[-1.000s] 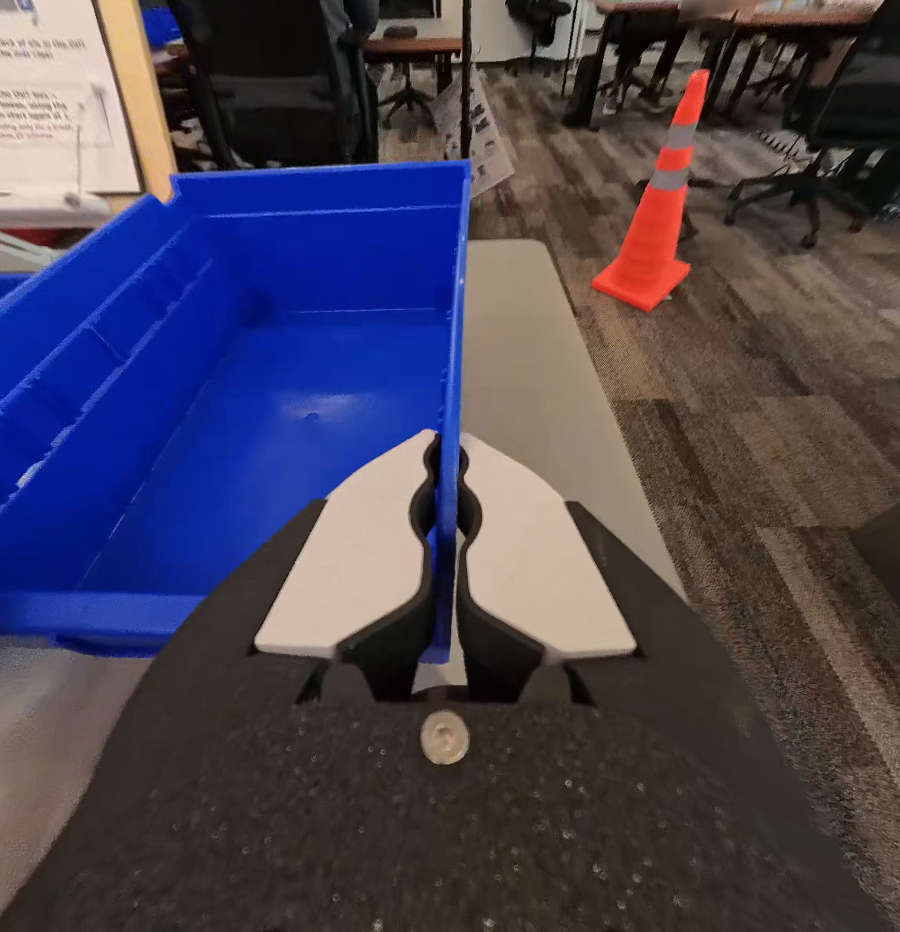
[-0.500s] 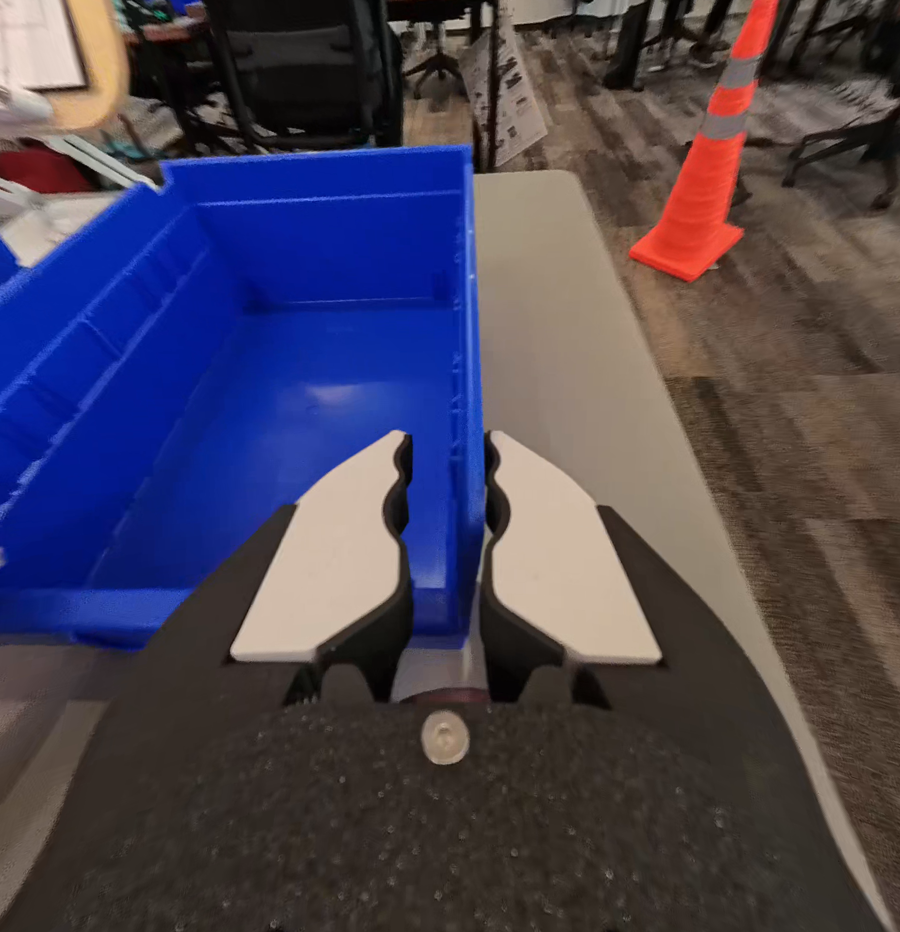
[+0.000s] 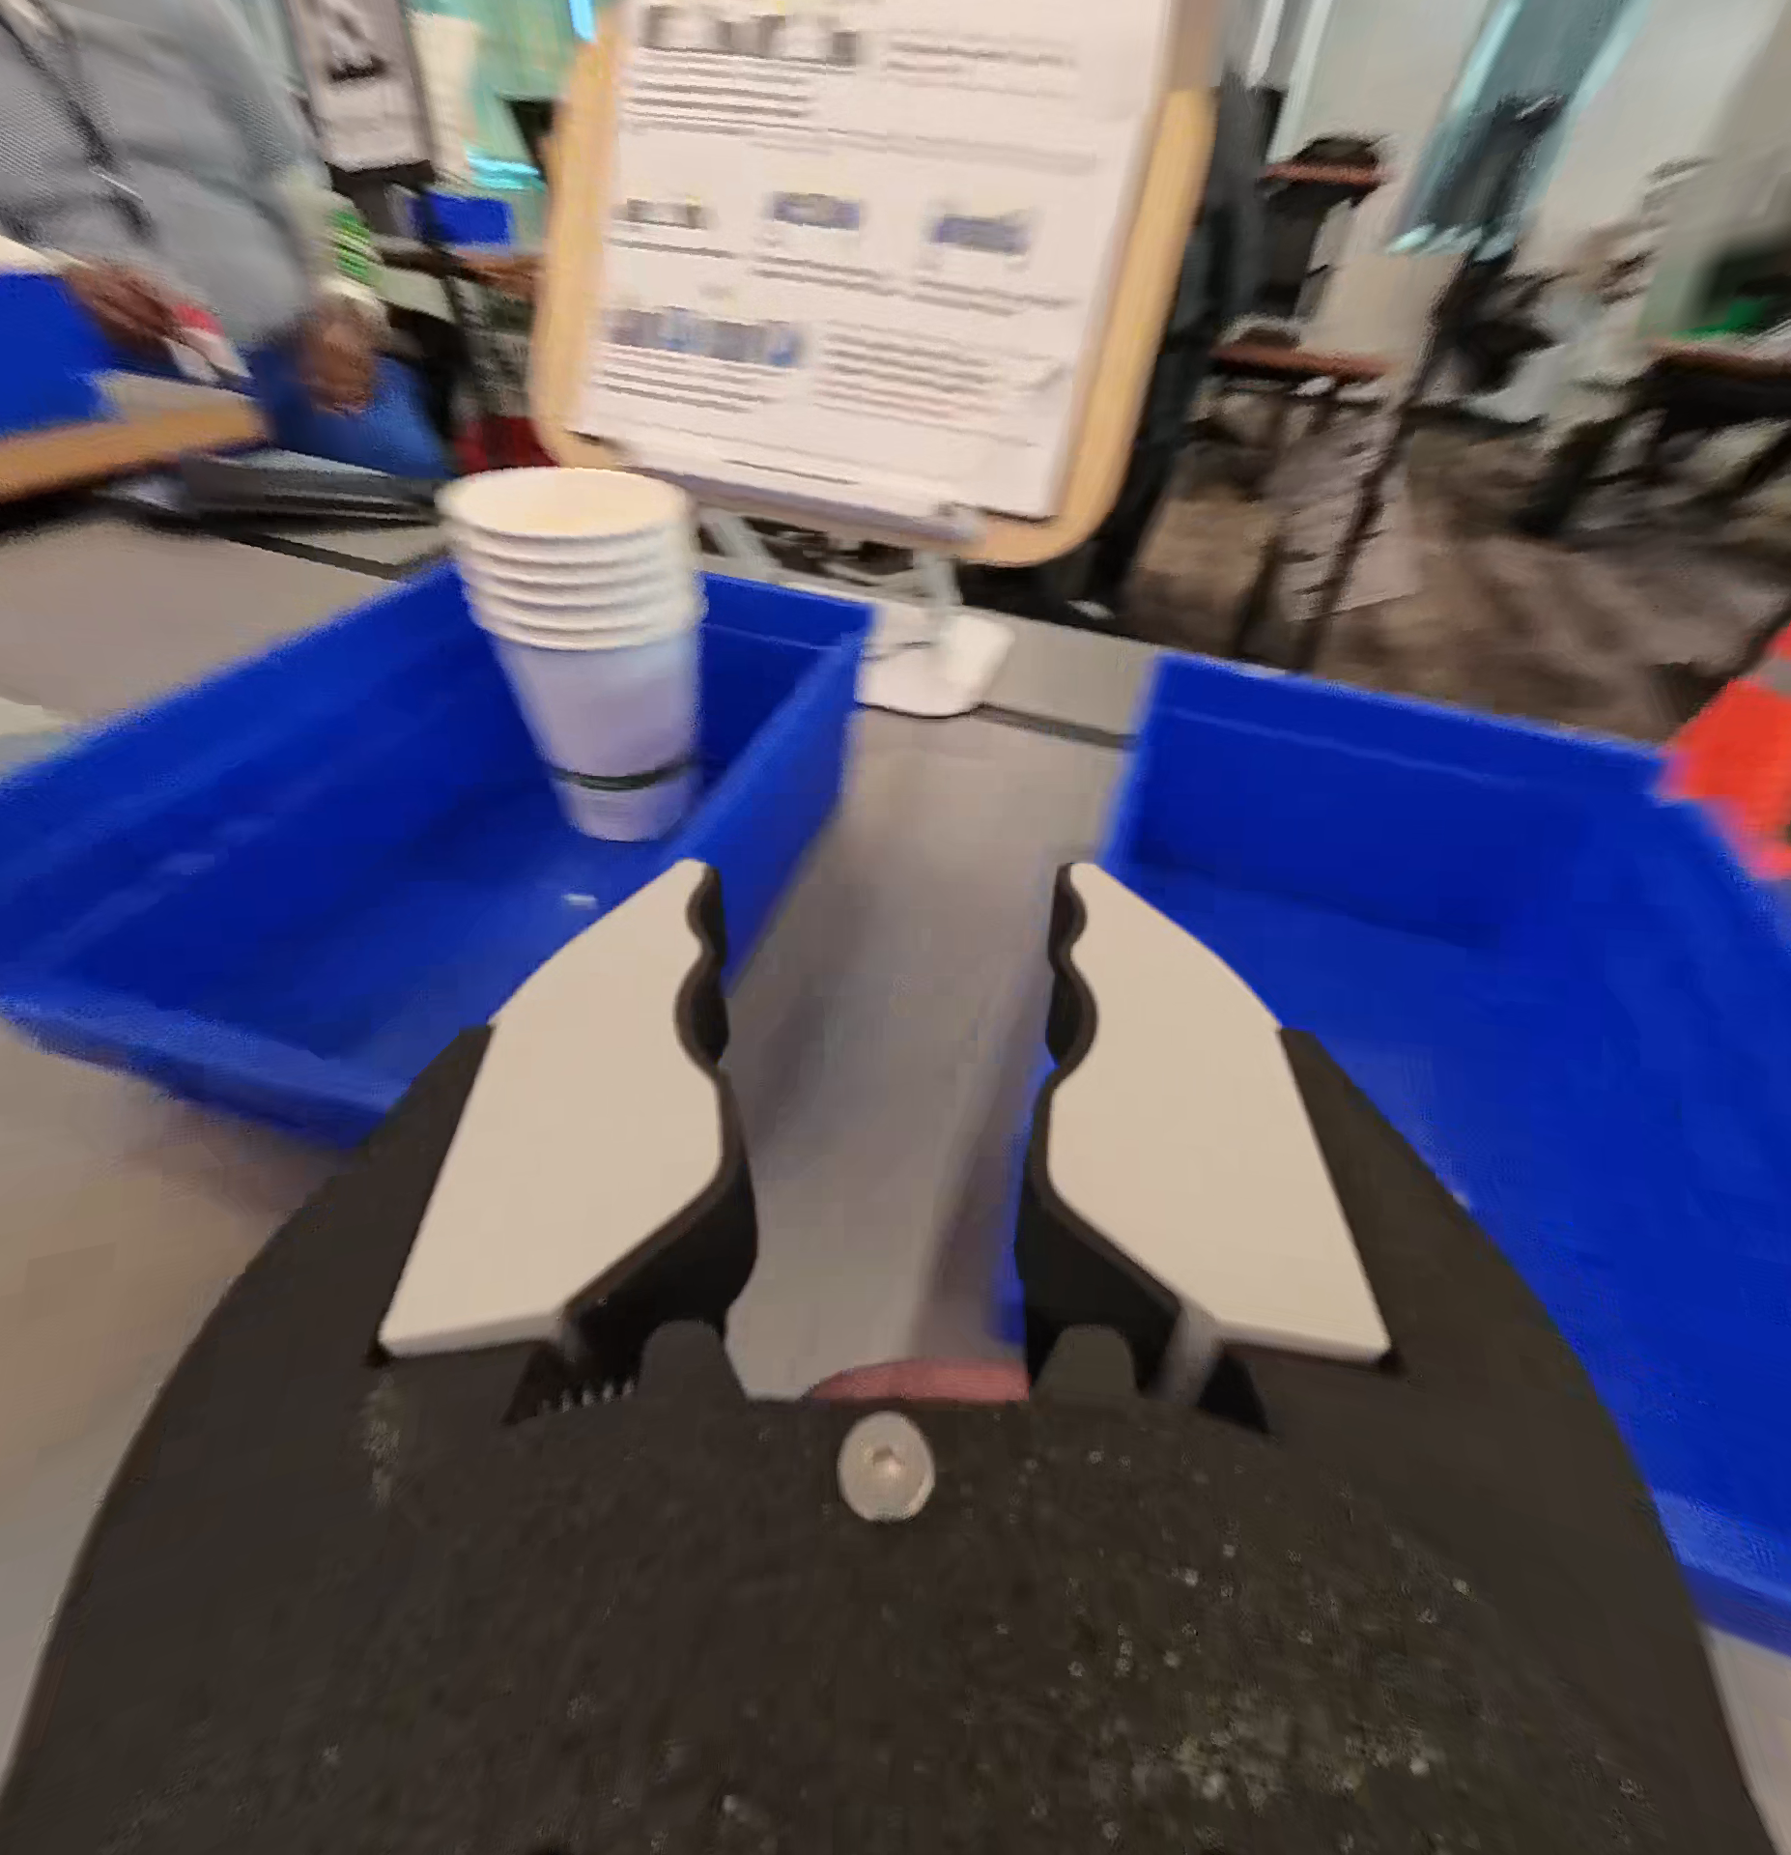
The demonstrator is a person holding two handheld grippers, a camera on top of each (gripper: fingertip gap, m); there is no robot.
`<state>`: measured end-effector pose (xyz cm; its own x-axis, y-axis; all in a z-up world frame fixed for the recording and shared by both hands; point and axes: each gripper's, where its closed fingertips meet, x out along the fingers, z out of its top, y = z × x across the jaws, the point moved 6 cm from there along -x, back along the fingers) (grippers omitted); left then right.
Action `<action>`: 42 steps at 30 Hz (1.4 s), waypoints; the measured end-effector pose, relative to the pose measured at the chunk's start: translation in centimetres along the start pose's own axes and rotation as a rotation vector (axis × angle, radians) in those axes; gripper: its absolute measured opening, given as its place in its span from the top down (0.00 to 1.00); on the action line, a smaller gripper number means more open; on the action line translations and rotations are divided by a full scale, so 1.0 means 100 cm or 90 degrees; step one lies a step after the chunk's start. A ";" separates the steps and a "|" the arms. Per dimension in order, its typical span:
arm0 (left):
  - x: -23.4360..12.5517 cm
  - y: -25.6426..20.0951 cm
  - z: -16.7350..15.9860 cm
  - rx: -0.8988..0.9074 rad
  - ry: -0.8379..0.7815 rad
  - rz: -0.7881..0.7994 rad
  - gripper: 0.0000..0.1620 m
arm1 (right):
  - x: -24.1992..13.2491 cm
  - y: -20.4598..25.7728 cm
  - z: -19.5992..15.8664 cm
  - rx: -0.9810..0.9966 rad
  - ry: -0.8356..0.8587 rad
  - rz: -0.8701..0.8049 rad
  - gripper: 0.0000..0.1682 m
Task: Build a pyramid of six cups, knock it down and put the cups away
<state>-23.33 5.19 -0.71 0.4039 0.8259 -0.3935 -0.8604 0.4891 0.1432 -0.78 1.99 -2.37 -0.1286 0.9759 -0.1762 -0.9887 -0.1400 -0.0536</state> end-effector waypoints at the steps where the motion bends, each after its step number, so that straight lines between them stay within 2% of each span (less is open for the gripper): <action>1: 0.003 0.023 -0.015 -0.026 0.017 0.022 0.67 | 0.006 0.019 -0.004 0.032 0.003 0.033 0.62; 3: 0.012 0.057 -0.044 -0.085 0.050 0.038 0.63 | 0.021 0.051 -0.021 0.057 0.028 0.067 0.59; 5: 0.024 0.073 -0.068 -0.127 0.073 0.020 0.60 | 0.036 0.068 -0.040 0.054 0.076 0.051 0.54; 7: 0.039 0.078 -0.085 -0.121 0.113 0.003 0.57 | 0.047 0.074 -0.052 0.055 0.094 0.011 0.54; 9: 0.047 0.079 -0.092 -0.121 0.128 -0.008 0.55 | 0.056 0.073 -0.057 0.077 0.104 -0.030 0.59; 10: 0.050 0.078 -0.092 -0.132 0.121 -0.021 0.61 | 0.061 0.074 -0.060 0.091 0.111 -0.037 0.65; 12: 0.054 0.072 -0.091 -0.157 0.124 -0.075 0.88 | 0.067 0.083 -0.062 0.107 0.126 -0.004 0.90; 13: 0.054 0.075 -0.091 -0.157 0.130 -0.052 0.92 | 0.065 0.083 -0.060 0.118 0.126 -0.035 0.96; 15: 0.053 0.079 -0.089 -0.130 0.141 -0.008 0.97 | 0.064 0.091 -0.056 0.098 0.140 -0.067 0.97; 19: 0.044 0.106 -0.087 -0.149 0.121 0.014 0.98 | 0.067 0.123 -0.039 0.106 0.095 -0.099 0.98; 25: 0.009 0.207 -0.089 -0.130 0.090 0.059 0.98 | 0.106 0.219 -0.006 0.084 0.060 -0.061 0.97; 31: -0.016 0.293 -0.110 -0.120 0.109 0.118 0.98 | 0.146 0.303 -0.005 0.070 0.090 -0.040 0.98; 39: -0.008 0.335 -0.148 -0.150 0.166 0.133 0.97 | 0.170 0.345 -0.027 0.062 0.117 -0.011 0.97; 42: -0.001 0.341 -0.153 -0.200 0.127 0.089 0.98 | 0.174 0.345 -0.027 0.086 0.108 -0.011 0.96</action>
<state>-57.49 17.50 -9.64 0.2344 0.7921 -0.5636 -0.9685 0.2404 -0.0649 -36.91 13.67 -9.91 -0.1085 0.9342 -0.3398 -0.9934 -0.0892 0.0719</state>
